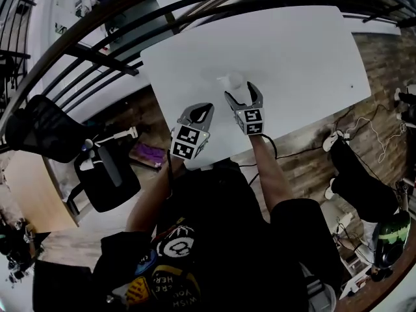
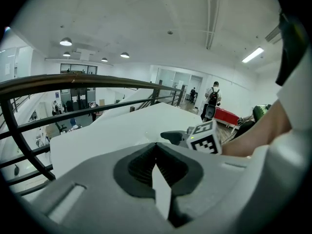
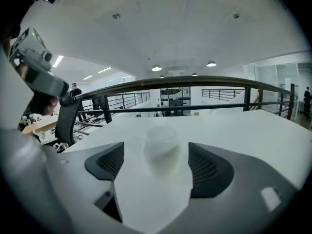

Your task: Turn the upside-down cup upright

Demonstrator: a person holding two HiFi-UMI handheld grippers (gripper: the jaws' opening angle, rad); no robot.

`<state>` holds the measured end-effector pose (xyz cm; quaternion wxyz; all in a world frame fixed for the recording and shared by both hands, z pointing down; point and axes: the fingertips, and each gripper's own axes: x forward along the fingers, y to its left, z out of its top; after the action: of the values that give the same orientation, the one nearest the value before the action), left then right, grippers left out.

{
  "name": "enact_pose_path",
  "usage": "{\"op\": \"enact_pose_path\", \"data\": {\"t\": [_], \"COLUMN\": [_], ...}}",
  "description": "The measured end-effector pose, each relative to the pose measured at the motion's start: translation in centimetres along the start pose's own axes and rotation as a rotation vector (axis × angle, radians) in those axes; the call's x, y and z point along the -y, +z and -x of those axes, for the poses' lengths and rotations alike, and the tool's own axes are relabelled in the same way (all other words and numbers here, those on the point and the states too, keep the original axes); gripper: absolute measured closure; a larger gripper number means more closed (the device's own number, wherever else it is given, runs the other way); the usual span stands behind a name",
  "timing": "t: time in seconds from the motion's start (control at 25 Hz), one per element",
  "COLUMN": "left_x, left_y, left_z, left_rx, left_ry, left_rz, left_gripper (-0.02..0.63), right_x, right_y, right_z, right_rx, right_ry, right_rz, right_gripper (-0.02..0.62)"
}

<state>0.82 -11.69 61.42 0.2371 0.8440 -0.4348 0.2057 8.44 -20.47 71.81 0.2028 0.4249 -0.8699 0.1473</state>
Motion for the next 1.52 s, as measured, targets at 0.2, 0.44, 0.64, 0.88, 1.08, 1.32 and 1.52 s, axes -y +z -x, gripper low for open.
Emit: {"op": "enact_pose_path", "data": {"t": [0.2, 0.44, 0.64, 0.88, 1.08, 1.32, 1.52], "left_x": [-0.3, -1.7, -2.3, -2.0, 0.4, 3.2, 3.6], "left_y": [-0.8, -1.4, -1.0, 2.6, 4.1, 3.4, 2.5], "left_z": [2.0, 2.3, 1.0, -2.0, -4.2, -4.6, -4.2], "left_rx": [-0.011, -0.023, -0.05, -0.124, -0.269, -0.396, -0.482], "left_ry": [-0.035, -0.025, -0.021, -0.124, -0.191, -0.258, -0.31], "left_rz": [0.0, 0.023, 0.003, -0.069, -0.186, -0.243, -0.118], "left_gripper": [0.601, 0.601, 0.601, 0.429, 0.259, 0.236, 0.261], "right_x": [0.3, 0.6, 0.1, -4.2, -8.4, -9.3, -9.6], "right_y": [-2.8, -2.1, -2.5, 1.1, 4.4, 5.1, 4.7], "right_z": [-4.7, -6.9, -6.5, -2.6, 1.1, 3.4, 4.3], "right_rx": [-0.088, -0.127, -0.176, -0.112, -0.104, -0.172, -0.242], "right_ry": [0.07, 0.115, 0.137, 0.212, 0.245, 0.209, 0.182], "right_rz": [0.12, 0.154, 0.184, 0.29, 0.427, 0.566, 0.676], "right_gripper": [0.125, 0.199, 0.199, 0.201, 0.201, 0.199, 0.199]}}
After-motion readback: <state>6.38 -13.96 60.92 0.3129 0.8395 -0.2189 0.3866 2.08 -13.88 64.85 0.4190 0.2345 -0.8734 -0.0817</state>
